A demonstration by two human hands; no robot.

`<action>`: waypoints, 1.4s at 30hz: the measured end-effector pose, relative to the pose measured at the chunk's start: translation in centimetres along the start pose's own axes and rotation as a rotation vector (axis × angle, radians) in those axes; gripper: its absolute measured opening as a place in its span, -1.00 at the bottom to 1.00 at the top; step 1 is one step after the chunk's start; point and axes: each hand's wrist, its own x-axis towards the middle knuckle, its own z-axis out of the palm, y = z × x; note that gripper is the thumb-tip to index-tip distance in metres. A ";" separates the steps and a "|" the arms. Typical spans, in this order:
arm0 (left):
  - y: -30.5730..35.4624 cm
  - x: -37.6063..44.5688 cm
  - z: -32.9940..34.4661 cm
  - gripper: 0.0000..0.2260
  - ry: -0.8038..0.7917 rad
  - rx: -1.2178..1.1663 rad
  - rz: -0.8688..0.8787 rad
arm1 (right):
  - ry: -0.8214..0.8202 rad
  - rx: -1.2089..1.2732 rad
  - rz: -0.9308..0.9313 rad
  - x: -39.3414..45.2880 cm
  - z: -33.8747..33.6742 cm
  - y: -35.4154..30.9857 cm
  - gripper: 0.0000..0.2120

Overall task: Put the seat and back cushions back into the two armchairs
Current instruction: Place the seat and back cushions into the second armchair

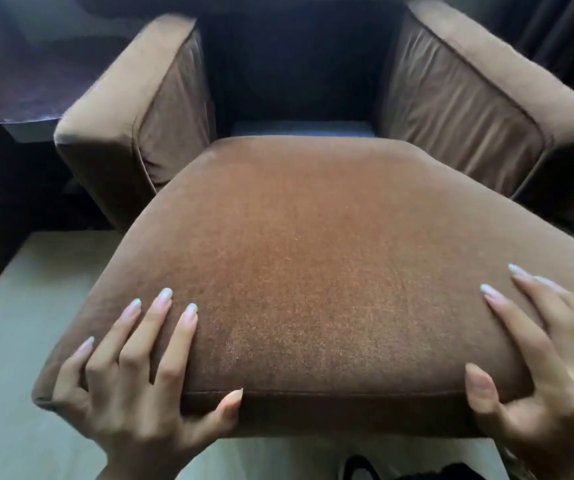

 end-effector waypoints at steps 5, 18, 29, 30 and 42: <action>0.3 -3.1 2.2 -0.33 -0.108 0.062 -0.021 | 0.038 -0.106 0.027 -1.2 1.2 1.4 -0.39; 0.8 -12.7 7.3 -0.31 -0.579 -0.012 -0.067 | -0.231 -0.112 0.180 -10.4 8.9 1.0 -0.36; 3.3 -5.5 12.7 -0.30 -0.790 -0.123 -0.287 | -0.633 0.129 0.193 -5.6 11.9 3.9 -0.17; 3.2 -3.5 13.9 -0.30 -0.803 -0.139 -0.301 | -0.648 0.143 0.232 -3.7 12.7 3.7 -0.20; 0.0 12.7 27.8 -0.28 -0.834 -0.114 -0.368 | -0.801 0.043 0.397 14.4 26.6 2.6 -0.11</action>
